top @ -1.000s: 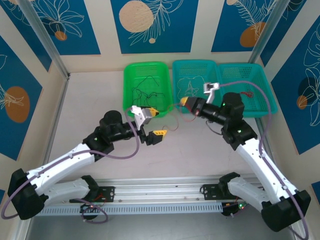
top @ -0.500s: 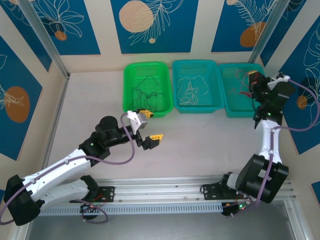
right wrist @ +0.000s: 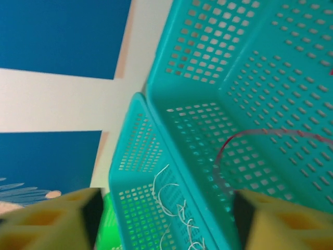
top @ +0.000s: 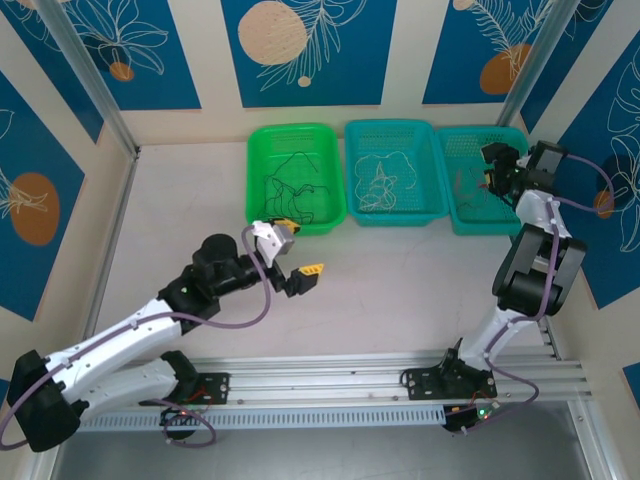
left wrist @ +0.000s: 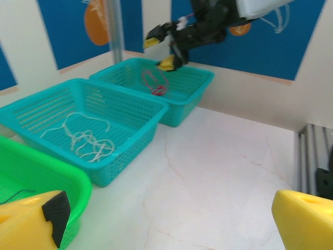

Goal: Untangle the cables

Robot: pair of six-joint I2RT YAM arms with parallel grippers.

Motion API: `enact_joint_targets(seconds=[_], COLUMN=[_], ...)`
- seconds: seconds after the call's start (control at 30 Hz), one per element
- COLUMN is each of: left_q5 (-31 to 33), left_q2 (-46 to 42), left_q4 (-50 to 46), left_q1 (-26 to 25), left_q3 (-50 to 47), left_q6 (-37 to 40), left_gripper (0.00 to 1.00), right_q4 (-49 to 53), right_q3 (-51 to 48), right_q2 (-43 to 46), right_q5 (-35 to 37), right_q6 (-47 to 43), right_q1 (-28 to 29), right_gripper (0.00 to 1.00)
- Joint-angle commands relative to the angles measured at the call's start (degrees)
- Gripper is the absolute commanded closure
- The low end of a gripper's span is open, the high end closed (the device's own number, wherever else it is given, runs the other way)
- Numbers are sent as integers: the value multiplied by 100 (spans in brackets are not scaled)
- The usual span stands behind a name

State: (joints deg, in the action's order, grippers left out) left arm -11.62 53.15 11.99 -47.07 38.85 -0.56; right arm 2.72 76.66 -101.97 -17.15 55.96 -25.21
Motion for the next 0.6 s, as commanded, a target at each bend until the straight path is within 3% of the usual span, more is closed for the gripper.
enact_joint_targets(seconds=[0.0, 0.13, 0.3, 0.43, 0.57], left_q5=[1141, 2585, 3587, 4013, 4298], left_q2=[-387, -692, -879, -1030, -984], left_q4=[-404, -639, -965, -1012, -564], left_q1=[-26, 84, 585, 1403, 2137], left_q3=[-149, -557, -1026, -1349, -1691], left_q6=[-277, -668, -921, -784, -302], left_gripper=[0, 0, 0, 0, 0], right_q4=[749, 1140, 1008, -64, -1584], right_q3=[-140, -543, -2086, -4201, -5950], right_q2=[875, 1794, 3492, 5133, 6039], right_q5=[504, 563, 1058, 2584, 3878], right_q6=[-741, -1386, -1755, -2405, -3242], right_q1=[122, 192, 390, 1491, 2370], right_gripper=[0, 0, 0, 3, 1])
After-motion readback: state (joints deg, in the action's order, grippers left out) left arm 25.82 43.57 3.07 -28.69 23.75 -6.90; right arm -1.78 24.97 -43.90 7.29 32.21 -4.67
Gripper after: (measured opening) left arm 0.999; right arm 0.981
